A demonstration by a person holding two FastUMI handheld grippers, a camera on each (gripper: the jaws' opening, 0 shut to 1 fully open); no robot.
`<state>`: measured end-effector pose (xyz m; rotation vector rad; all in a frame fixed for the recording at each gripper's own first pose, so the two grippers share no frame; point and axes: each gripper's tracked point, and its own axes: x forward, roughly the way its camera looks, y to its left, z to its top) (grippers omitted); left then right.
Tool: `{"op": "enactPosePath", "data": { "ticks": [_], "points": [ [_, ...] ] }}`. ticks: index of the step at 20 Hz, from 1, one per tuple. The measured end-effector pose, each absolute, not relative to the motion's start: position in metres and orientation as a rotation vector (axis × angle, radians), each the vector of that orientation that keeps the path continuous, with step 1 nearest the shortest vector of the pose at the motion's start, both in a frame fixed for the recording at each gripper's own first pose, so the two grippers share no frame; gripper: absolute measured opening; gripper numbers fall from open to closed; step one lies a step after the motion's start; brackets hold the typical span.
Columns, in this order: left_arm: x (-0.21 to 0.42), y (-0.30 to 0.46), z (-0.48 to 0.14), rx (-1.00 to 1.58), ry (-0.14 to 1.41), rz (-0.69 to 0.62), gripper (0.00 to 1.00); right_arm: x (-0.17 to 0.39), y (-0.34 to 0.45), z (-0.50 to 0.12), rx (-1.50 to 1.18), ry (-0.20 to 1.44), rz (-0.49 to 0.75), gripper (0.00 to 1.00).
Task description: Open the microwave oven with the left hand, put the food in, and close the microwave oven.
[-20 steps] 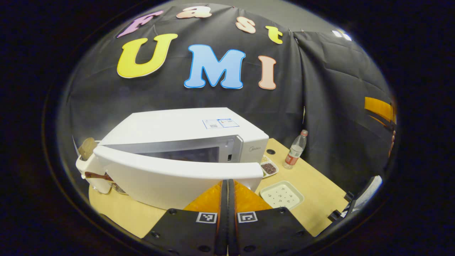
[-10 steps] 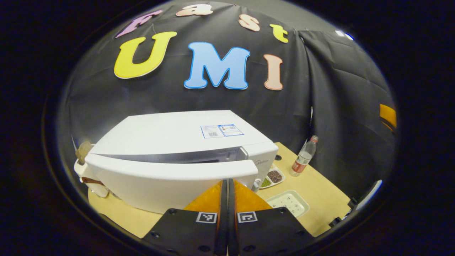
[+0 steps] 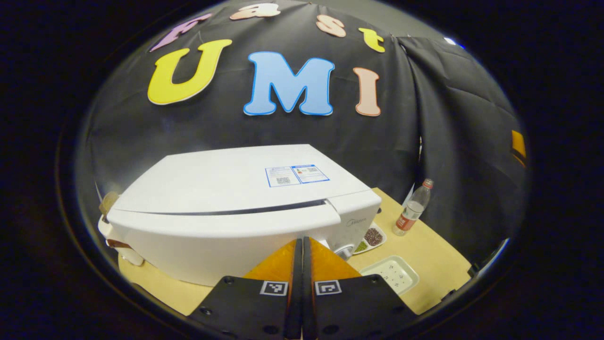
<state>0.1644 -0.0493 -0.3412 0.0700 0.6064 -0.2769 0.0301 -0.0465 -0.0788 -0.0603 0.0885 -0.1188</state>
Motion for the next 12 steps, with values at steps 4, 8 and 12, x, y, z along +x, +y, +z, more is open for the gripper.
{"op": "enactPosePath", "data": {
  "ticks": [4, 8, 12],
  "points": [
    [0.18, -0.046, -0.341, 0.021, 0.6, -0.263, 0.07, 0.034, -0.047, -0.085, -0.049, 0.112, -0.111, 0.97],
    [0.177, -0.05, -0.345, 0.039, 0.609, -0.271, 0.07, 0.033, -0.048, -0.085, -0.044, 0.111, -0.113, 0.98],
    [0.18, -0.048, -0.318, 0.042, 0.563, -0.26, 0.07, 0.031, -0.045, -0.081, -0.051, 0.098, -0.112, 0.97]
  ]
}}
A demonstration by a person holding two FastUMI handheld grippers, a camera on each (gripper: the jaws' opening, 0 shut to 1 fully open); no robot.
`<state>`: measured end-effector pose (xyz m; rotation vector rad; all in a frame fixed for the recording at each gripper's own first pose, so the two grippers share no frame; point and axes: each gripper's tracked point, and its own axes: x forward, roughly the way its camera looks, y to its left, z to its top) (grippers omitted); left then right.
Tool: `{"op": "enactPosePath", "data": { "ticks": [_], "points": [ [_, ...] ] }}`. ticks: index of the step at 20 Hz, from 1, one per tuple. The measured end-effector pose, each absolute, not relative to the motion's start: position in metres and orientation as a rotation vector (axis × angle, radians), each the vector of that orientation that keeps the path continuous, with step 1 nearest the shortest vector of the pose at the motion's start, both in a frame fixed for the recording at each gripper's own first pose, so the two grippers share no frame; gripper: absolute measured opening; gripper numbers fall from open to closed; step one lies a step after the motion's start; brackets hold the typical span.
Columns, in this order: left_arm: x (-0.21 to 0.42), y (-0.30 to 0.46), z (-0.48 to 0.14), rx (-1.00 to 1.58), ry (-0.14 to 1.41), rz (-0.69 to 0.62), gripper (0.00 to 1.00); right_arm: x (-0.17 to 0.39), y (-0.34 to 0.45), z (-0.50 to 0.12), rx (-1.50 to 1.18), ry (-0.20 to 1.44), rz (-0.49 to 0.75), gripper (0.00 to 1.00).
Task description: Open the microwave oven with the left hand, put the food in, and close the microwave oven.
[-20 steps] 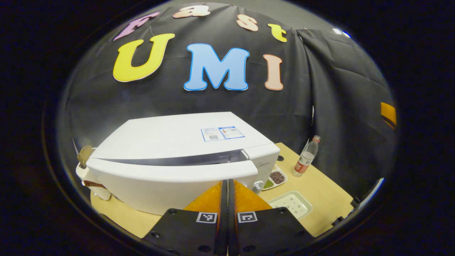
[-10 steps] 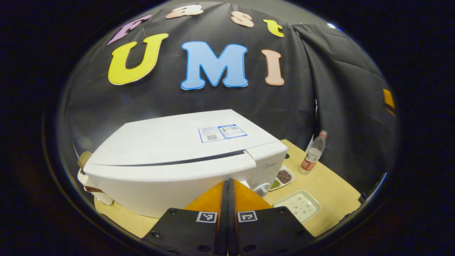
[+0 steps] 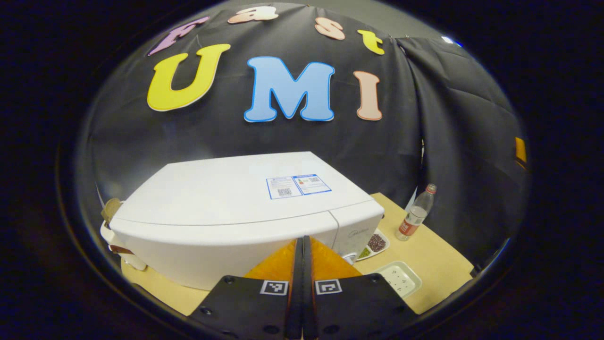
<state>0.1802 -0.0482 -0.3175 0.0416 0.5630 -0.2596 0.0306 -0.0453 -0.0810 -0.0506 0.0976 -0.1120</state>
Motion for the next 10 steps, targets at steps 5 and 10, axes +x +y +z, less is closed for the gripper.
{"op": "enactPosePath", "data": {
  "ticks": [5, 10],
  "points": [
    [0.17, -0.027, -0.23, 0.028, 0.408, -0.225, 0.07, 0.031, -0.027, -0.058, -0.06, 0.052, -0.083, 0.97],
    [0.123, 0.011, -0.115, 0.068, 0.206, -0.154, 0.39, 0.028, 0.016, -0.032, -0.029, 0.038, 0.004, 0.97]
  ]
}}
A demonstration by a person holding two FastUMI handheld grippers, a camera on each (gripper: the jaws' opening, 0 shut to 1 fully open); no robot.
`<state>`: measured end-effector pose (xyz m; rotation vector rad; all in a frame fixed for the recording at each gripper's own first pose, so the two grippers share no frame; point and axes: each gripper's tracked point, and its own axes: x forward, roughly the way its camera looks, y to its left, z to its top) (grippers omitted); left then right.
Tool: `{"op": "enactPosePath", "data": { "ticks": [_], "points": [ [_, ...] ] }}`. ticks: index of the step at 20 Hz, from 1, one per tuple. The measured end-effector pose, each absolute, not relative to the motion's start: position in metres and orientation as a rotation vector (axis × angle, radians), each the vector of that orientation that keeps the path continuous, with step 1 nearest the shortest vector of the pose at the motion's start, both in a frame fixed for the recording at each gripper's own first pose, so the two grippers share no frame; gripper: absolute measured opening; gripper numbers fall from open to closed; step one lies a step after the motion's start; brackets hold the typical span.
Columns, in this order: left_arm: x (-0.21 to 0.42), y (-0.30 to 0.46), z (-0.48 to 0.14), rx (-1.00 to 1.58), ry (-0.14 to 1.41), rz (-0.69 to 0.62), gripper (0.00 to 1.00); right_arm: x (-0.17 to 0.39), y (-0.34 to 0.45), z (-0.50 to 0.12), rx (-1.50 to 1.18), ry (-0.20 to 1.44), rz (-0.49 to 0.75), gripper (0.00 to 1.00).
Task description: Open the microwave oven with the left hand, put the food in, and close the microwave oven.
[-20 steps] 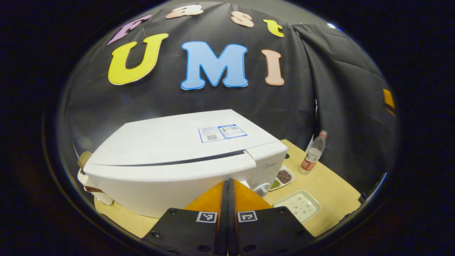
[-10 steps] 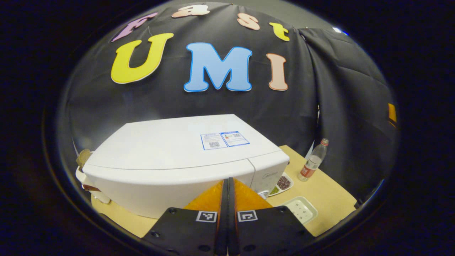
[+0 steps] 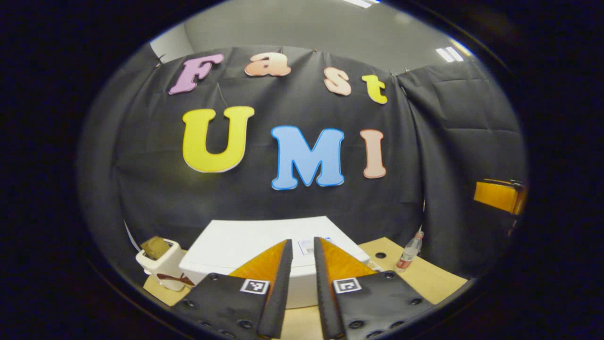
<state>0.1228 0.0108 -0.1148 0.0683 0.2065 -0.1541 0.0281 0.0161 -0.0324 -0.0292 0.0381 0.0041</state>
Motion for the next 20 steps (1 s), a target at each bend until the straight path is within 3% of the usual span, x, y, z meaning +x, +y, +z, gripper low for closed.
{"op": "enactPosePath", "data": {
  "ticks": [2, 3, 6, 10, 19, 20],
  "points": [
    [0.102, 0.029, -0.07, 0.1, 0.138, -0.123, 0.8, 0.029, 0.035, -0.022, 0.003, 0.041, 0.04, 0.97],
    [0.093, 0.038, -0.049, 0.086, 0.119, -0.107, 0.88, 0.029, 0.042, -0.018, 0.013, 0.043, 0.047, 0.97],
    [0.066, 0.065, -0.006, -0.036, 0.085, -0.058, 0.94, 0.023, 0.066, 0.002, 0.035, 0.04, 0.091, 0.97],
    [0.042, 0.098, 0.031, -0.02, 0.063, -0.042, 0.95, 0.015, 0.082, 0.028, 0.006, 0.005, 0.081, 0.97],
    [0.02, 0.12, 0.047, -0.03, 0.05, -0.076, 0.93, -0.017, 0.111, 0.044, -0.059, -0.031, 0.068, 0.97],
    [0.02, 0.118, 0.048, -0.027, 0.047, -0.078, 0.96, -0.019, 0.112, 0.044, -0.061, -0.032, 0.071, 0.97]
  ]
}}
